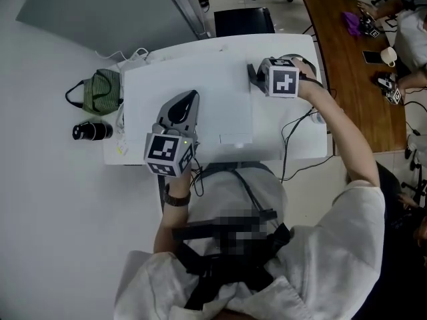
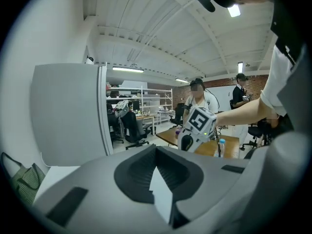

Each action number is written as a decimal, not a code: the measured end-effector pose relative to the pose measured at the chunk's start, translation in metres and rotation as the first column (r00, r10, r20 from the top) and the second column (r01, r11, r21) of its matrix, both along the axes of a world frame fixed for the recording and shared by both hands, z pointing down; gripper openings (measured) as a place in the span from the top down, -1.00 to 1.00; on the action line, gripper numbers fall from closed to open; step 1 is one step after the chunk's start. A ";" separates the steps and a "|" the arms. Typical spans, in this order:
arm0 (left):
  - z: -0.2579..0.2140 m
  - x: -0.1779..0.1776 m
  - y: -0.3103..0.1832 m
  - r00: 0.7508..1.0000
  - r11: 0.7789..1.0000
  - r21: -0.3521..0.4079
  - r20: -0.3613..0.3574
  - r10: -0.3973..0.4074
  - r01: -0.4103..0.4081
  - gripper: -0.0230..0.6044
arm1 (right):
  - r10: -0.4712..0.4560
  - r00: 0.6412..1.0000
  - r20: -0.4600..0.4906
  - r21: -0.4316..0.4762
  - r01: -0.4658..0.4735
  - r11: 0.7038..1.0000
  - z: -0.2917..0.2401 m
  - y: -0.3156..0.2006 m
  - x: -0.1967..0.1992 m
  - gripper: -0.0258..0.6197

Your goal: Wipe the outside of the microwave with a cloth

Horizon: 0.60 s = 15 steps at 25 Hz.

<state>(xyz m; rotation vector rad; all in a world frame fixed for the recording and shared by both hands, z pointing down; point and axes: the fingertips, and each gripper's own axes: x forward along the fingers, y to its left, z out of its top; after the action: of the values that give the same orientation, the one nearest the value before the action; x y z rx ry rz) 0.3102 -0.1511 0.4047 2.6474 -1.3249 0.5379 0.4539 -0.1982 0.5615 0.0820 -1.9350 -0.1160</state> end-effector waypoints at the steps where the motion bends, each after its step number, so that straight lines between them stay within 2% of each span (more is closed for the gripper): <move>1: 0.002 0.004 -0.002 1.000 1.000 -0.002 -0.004 0.006 -0.006 0.84 | -0.027 0.999 0.016 -0.030 0.028 0.999 -0.003 0.018 -0.002 0.84; 4: 0.008 0.014 -0.009 1.000 1.000 -0.012 -0.008 0.022 -0.022 0.84 | -0.108 0.992 0.070 -0.126 0.116 0.985 -0.005 0.071 -0.008 0.84; 6: 0.013 0.020 -0.010 1.000 0.999 -0.023 -0.004 0.030 -0.030 0.84 | -0.152 0.982 0.112 -0.193 0.172 0.966 -0.003 0.108 -0.014 0.84; 9: 0.019 0.027 -0.010 0.999 0.999 -0.036 -0.001 0.040 -0.040 0.84 | -0.198 0.962 0.188 -0.305 0.249 0.919 -0.006 0.164 -0.021 0.84; 15: 0.024 0.039 -0.013 0.998 0.997 -0.053 -0.003 0.057 -0.057 0.84 | -0.296 0.926 0.234 -0.436 0.372 0.819 0.003 0.230 -0.004 0.84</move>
<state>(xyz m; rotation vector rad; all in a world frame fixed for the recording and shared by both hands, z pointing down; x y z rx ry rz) 0.3495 -0.1640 0.4283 2.6495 -1.2205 0.5700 0.4497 0.0322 0.5643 -0.6008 -2.0662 0.1399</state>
